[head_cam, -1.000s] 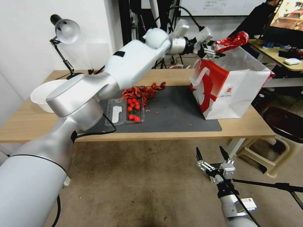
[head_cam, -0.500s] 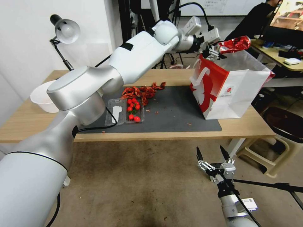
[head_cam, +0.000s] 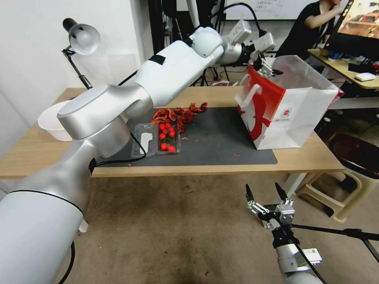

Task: Pick up the trash from the table and place it into the takeout bag.

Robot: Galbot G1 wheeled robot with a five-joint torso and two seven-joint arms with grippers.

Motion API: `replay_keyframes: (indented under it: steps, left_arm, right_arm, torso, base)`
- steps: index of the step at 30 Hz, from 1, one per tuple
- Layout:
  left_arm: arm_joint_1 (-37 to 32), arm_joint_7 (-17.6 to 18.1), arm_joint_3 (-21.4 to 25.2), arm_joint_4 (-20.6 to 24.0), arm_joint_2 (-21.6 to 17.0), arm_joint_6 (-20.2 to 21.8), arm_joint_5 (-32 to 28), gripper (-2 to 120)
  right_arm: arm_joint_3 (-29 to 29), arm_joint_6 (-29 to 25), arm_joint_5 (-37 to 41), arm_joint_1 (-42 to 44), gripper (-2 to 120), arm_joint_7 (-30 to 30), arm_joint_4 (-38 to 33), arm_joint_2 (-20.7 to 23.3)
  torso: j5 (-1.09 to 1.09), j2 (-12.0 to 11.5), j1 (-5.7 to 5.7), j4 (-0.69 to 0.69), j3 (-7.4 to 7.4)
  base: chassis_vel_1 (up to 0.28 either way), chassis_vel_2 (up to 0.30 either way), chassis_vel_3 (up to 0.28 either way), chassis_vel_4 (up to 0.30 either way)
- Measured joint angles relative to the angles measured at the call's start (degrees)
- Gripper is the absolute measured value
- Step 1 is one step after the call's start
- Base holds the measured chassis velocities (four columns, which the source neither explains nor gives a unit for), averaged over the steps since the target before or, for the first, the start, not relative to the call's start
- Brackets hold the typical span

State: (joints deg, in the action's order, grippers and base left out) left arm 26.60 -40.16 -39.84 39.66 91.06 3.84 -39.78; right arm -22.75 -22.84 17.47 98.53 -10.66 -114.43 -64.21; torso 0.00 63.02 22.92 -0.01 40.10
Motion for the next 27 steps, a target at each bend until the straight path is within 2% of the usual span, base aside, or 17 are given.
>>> replay_keyframes:
  steps: [9,12,14,15,16,17,18,19,20,22,23,25,26,27]
  left_arm:
    - [-0.36,0.12,0.72,0.89,-0.99,0.03,-0.91,100]
    - [-1.20,0.48,1.84,2.03,-2.42,-0.30,-2.50,100]
    - [-3.13,3.69,2.61,4.21,-4.86,-0.67,-7.13,100]
    - [-3.13,3.69,2.61,4.21,-4.86,-0.67,-7.13,100]
    - [-4.15,5.58,3.37,5.43,-5.88,-0.37,-8.43,100]
    - [-5.17,7.26,3.90,6.37,-6.75,-0.08,-9.38,100]
    - [-7.13,13.02,4.90,9.85,-8.52,-0.29,-12.23,100]
    - [-7.13,13.02,4.90,9.85,-8.52,-0.29,-12.23,100]
    - [-10.00,20.10,5.36,14.09,-11.08,-1.19,-14.53,100]
    - [-14.56,32.79,5.69,20.61,-14.34,-4.18,-14.70,100]
    - [-14.56,32.79,5.69,20.61,-14.34,-4.18,-14.70,100]
    - [-19.44,45.38,5.73,26.47,-16.73,-6.45,-12.10,100]
    - [-21.71,51.68,5.83,29.19,-17.77,-7.00,-10.25,100]
    - [-21.71,51.68,5.83,29.19,-17.77,-7.00,-10.25,100]
  right_arm:
    - [0.13,0.00,0.03,-0.03,100,0.05,0.03,0.00]
    - [0.25,0.00,0.04,-0.06,100,0.10,0.04,-0.03]
    - [0.14,-0.15,0.05,0.22,100,0.10,0.06,-0.21]
    - [0.14,-0.15,0.05,0.22,100,0.10,0.06,-0.21]
    - [0.03,-0.29,0.05,0.35,100,0.09,0.08,-0.27]
    - [-0.03,-0.38,0.06,0.39,100,0.08,0.11,-0.30]
    - [-0.03,-0.50,0.07,0.37,100,0.06,0.23,-0.32]
    - [-0.03,-0.50,0.07,0.37,100,0.06,0.23,-0.32]
    - [-0.03,-0.58,0.07,0.37,100,0.01,0.28,-0.32]
    - [0.03,-0.58,0.11,0.33,100,0.02,0.30,-0.30]
    - [0.03,-0.58,0.11,0.33,100,0.02,0.30,-0.30]
    - [0.30,-0.67,0.13,0.03,100,0.07,0.66,-0.22]
    - [0.48,-0.69,0.13,-0.17,100,0.09,0.92,-0.20]
    - [0.48,-0.69,0.13,-0.17,100,0.09,0.92,-0.20]
  torso:
    - [0.00,0.00,0.00,0.01,0.00]
    - [-0.01,0.00,0.00,0.02,0.00]
    - [-0.01,0.00,0.00,0.02,0.00]
    - [-0.01,0.00,0.00,0.02,0.00]
    - [-0.01,0.00,0.00,0.00,0.00]
    - [-0.02,0.00,0.00,0.03,0.01]
    - [0.01,0.01,0.00,-0.02,-0.01]
    - [0.01,0.01,0.00,-0.02,-0.01]
    - [-0.01,0.01,-0.01,-0.02,-0.01]
    - [-0.02,0.01,0.00,0.05,0.00]
    - [-0.02,0.01,0.00,0.05,0.00]
    - [-0.04,0.01,-0.01,0.04,0.00]
    - [-0.02,0.01,0.00,0.00,0.00]
    - [-0.02,0.01,0.00,0.00,0.00]
  base:
    - [0.000,0.000,0.000,0.000]
    - [0.000,0.000,0.000,0.000]
    - [0.000,0.000,0.000,0.000]
    - [0.000,0.000,0.000,0.000]
    - [0.000,0.000,0.000,0.000]
    - [0.000,0.000,0.000,0.000]
    - [0.000,0.000,0.000,0.000]
    - [0.000,0.000,0.000,0.000]
    - [0.000,0.000,0.000,0.000]
    - [0.000,0.000,0.000,0.000]
    - [0.000,0.000,0.000,0.000]
    - [0.000,0.000,0.000,0.000]
    - [0.000,0.000,0.000,0.000]
    - [0.000,0.000,0.000,0.000]
